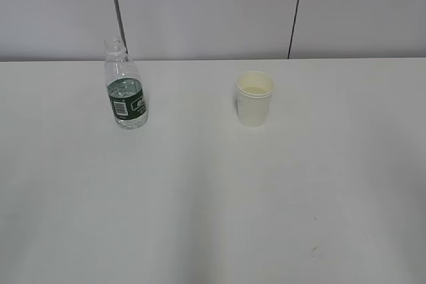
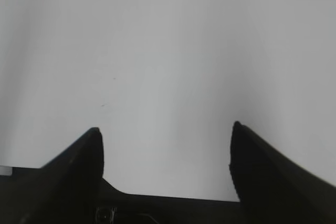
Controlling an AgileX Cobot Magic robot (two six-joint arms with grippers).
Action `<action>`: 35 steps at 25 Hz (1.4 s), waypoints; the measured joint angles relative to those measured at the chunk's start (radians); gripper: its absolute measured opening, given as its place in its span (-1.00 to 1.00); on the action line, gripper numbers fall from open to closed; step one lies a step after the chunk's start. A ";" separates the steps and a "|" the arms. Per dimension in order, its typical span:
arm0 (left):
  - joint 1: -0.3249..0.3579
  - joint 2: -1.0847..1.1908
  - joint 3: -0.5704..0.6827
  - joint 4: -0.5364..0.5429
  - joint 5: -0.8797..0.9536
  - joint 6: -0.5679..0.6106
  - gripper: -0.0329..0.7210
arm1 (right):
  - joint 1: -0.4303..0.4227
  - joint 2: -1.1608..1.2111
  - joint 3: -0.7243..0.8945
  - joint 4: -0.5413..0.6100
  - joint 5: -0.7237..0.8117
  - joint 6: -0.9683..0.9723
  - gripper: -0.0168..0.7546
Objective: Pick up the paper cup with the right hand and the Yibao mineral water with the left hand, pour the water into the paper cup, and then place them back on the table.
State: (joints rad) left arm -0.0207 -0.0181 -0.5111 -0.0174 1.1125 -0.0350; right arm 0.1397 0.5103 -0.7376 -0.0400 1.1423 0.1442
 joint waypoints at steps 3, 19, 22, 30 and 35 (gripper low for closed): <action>0.000 0.000 0.000 0.000 0.000 0.000 0.50 | 0.000 -0.105 0.000 0.000 0.015 0.000 0.56; 0.000 0.000 0.000 0.000 0.000 0.000 0.50 | 0.000 -0.455 0.109 -0.061 0.129 -0.049 0.56; 0.000 0.000 0.000 0.000 0.000 0.000 0.50 | 0.000 -0.511 0.153 -0.057 0.129 -0.059 0.56; 0.000 0.000 0.000 0.000 0.000 0.000 0.50 | 0.000 -0.529 0.210 -0.020 0.106 -0.114 0.56; 0.000 0.000 0.000 0.000 0.000 0.000 0.50 | 0.000 -0.529 0.243 -0.020 0.030 -0.129 0.56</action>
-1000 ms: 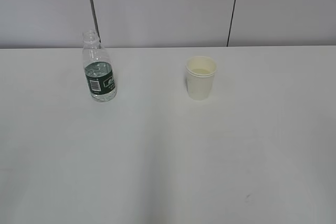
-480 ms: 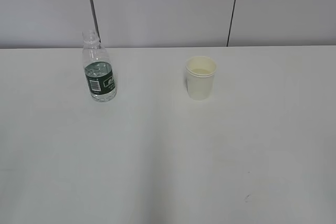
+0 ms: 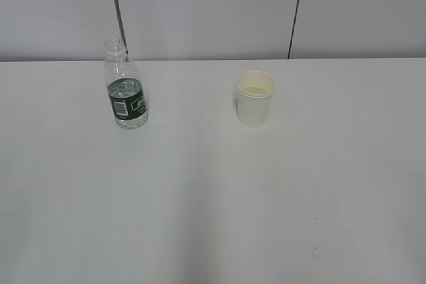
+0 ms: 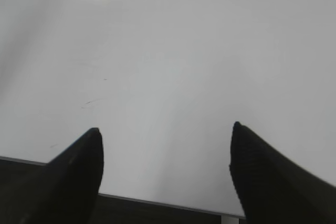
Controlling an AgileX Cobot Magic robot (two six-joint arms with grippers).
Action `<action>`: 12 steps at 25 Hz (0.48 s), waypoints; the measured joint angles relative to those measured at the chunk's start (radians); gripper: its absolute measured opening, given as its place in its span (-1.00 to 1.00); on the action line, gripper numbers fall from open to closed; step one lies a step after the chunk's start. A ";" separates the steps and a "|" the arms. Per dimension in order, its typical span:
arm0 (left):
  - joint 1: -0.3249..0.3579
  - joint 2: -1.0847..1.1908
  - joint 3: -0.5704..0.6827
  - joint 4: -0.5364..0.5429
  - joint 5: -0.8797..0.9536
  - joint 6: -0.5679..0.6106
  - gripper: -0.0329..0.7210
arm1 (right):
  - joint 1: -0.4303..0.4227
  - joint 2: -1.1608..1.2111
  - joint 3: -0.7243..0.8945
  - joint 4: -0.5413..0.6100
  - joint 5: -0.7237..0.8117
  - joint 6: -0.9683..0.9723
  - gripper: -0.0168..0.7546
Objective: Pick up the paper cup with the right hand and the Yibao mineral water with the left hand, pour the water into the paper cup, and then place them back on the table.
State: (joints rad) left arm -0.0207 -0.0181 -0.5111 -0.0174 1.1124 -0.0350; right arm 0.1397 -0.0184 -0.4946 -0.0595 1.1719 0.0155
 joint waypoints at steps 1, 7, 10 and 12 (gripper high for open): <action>0.000 0.000 0.000 0.000 0.000 0.000 0.50 | 0.000 0.000 0.005 0.004 -0.005 -0.002 0.56; 0.000 0.000 0.000 0.000 0.000 0.000 0.50 | 0.000 0.000 0.010 0.004 -0.013 -0.004 0.56; 0.000 0.000 0.000 0.000 0.000 0.000 0.50 | 0.000 0.000 0.010 0.006 -0.016 -0.004 0.56; 0.000 0.000 0.000 0.000 0.000 0.000 0.50 | 0.000 0.000 0.010 0.006 -0.016 -0.004 0.56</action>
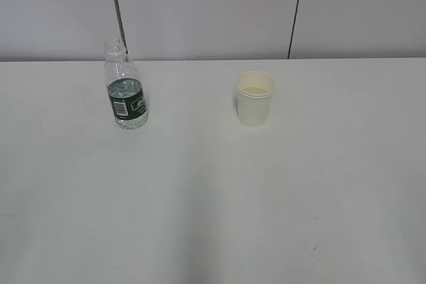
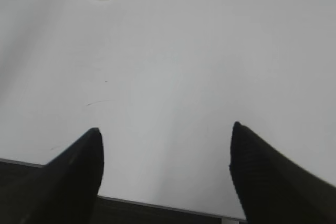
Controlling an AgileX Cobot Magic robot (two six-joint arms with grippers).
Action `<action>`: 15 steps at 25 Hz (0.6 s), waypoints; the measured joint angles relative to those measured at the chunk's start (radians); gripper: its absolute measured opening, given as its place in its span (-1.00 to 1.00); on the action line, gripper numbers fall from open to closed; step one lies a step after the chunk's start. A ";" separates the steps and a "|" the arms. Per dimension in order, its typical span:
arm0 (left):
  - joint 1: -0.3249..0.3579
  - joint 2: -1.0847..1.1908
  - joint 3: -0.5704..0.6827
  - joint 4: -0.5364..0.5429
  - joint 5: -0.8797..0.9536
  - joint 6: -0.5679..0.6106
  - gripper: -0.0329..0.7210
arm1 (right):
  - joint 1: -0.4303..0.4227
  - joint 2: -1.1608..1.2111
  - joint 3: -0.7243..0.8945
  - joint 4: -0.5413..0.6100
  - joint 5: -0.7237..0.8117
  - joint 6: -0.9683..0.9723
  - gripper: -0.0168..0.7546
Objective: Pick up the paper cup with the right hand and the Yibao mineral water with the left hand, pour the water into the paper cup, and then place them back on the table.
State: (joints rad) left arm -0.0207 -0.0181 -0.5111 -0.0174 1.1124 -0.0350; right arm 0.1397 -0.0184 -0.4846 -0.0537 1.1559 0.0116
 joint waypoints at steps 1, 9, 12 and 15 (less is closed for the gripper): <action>0.000 0.000 0.000 0.000 0.000 0.000 0.50 | 0.000 0.000 0.000 0.000 0.000 0.000 0.56; 0.000 0.000 0.000 0.000 0.000 0.000 0.50 | -0.003 0.000 0.000 0.000 -0.004 -0.002 0.56; 0.000 0.000 0.000 0.000 0.000 0.000 0.50 | -0.046 0.000 0.000 0.000 -0.004 -0.002 0.56; 0.000 0.000 0.000 0.000 0.000 0.000 0.50 | -0.077 0.000 0.000 -0.006 -0.004 -0.002 0.56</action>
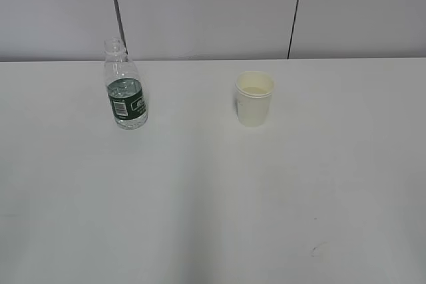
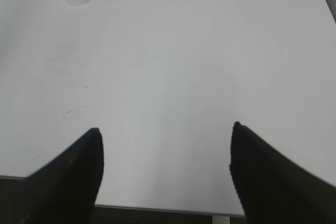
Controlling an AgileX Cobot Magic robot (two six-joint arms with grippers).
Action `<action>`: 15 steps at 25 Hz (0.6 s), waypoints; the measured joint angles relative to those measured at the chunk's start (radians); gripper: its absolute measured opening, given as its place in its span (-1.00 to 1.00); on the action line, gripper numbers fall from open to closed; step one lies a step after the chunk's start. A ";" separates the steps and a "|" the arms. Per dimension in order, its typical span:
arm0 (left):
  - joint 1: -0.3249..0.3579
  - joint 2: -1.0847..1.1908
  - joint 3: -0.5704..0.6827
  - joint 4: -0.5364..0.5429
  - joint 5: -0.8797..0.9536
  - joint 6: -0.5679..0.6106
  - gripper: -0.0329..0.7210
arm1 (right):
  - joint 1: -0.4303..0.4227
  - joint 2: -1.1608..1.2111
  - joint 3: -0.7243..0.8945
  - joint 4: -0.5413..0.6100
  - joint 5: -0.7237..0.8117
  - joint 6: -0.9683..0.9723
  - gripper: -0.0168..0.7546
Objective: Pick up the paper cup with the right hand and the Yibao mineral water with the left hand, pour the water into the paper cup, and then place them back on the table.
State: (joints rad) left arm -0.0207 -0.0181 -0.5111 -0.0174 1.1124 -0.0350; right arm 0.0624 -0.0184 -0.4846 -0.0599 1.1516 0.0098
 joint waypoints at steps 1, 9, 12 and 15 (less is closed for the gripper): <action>0.000 0.000 0.000 0.000 0.000 0.000 0.50 | -0.002 0.000 0.000 -0.002 0.000 0.000 0.56; 0.000 0.000 0.000 0.000 0.000 0.000 0.50 | -0.004 0.000 0.000 -0.012 -0.002 0.000 0.56; 0.000 0.000 0.000 0.000 0.000 0.000 0.50 | -0.004 0.000 0.000 -0.012 -0.002 0.000 0.56; 0.000 0.000 0.000 0.000 0.000 0.000 0.50 | -0.004 0.000 0.000 -0.014 -0.002 0.000 0.56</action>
State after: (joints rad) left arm -0.0207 -0.0181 -0.5111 -0.0174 1.1124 -0.0350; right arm 0.0586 -0.0184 -0.4846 -0.0738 1.1500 0.0098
